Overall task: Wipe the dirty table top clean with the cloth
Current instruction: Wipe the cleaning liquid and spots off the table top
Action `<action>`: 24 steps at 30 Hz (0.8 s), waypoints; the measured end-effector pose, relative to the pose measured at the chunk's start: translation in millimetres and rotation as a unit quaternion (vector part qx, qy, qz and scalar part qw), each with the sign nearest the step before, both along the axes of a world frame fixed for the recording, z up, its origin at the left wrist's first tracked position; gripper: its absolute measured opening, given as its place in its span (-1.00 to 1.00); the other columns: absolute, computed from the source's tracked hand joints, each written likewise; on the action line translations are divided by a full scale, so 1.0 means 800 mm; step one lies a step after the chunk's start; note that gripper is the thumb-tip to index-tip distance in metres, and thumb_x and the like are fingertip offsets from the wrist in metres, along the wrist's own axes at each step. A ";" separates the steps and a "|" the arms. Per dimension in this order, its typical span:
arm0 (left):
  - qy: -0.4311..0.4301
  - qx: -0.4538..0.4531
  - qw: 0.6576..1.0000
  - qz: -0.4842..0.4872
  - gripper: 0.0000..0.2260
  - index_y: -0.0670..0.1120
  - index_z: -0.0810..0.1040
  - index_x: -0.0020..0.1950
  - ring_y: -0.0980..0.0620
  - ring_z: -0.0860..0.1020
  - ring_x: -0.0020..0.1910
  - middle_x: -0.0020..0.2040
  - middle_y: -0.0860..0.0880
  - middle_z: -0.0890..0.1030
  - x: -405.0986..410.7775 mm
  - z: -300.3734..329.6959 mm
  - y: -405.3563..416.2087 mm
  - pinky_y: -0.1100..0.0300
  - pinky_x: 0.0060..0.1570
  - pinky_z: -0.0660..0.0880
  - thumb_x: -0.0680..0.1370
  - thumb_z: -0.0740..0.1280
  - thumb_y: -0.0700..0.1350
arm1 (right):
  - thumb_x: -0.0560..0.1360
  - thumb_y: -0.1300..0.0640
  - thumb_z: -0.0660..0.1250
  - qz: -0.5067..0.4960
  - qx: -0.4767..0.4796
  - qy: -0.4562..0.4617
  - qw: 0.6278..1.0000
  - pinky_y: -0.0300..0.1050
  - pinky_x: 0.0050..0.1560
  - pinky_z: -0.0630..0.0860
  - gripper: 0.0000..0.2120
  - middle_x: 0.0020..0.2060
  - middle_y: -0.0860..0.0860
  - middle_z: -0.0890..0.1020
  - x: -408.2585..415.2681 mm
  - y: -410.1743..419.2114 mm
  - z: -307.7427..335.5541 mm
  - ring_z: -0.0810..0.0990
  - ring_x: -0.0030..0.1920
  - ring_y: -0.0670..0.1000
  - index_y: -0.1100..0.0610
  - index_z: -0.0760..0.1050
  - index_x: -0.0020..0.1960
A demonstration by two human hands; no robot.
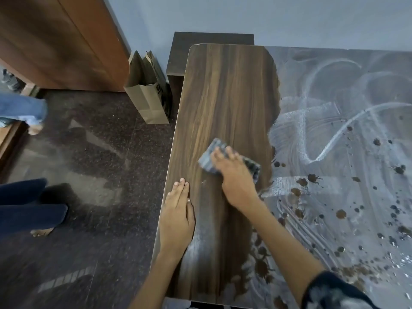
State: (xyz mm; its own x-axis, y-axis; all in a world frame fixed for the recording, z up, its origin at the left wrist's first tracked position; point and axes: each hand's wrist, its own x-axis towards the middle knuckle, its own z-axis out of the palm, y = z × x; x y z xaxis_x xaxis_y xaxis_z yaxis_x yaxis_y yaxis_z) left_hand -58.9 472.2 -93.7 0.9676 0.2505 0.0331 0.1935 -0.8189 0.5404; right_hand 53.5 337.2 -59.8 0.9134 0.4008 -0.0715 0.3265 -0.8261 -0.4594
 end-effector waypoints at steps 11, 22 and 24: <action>-0.002 0.011 1.000 0.001 -0.58 -0.17 0.35 0.40 0.08 0.22 0.44 0.41 -0.03 0.36 -0.023 -0.002 -0.002 0.15 0.42 0.16 0.59 0.01 -0.06 | 0.46 0.46 0.13 -0.036 -0.041 -0.019 0.998 -0.11 0.47 -0.11 -0.35 0.48 0.00 0.19 -0.019 -0.062 0.001 0.03 0.51 0.08 0.11 0.14 0.49; 0.004 0.008 1.000 -0.002 -0.62 -0.18 0.33 0.41 0.09 0.19 0.45 0.43 -0.06 0.34 -0.023 -0.002 -0.002 0.12 0.44 0.14 0.59 0.07 -0.15 | 0.21 0.55 0.21 0.116 -0.051 -0.020 0.992 -0.12 0.49 -0.01 -0.18 0.36 -0.01 0.42 -0.136 -0.088 -0.013 0.20 0.42 0.01 0.06 0.29 0.40; 0.005 0.004 1.000 -0.002 -0.62 -0.19 0.33 0.41 0.06 0.20 0.45 0.43 -0.06 0.34 -0.022 0.000 -0.003 0.07 0.44 0.16 0.60 0.08 -0.17 | 0.32 0.56 0.17 0.029 -0.052 0.014 0.998 -0.10 0.48 -0.01 -0.21 0.43 -0.01 0.31 -0.108 -0.103 -0.005 0.12 0.48 0.04 0.05 0.16 0.45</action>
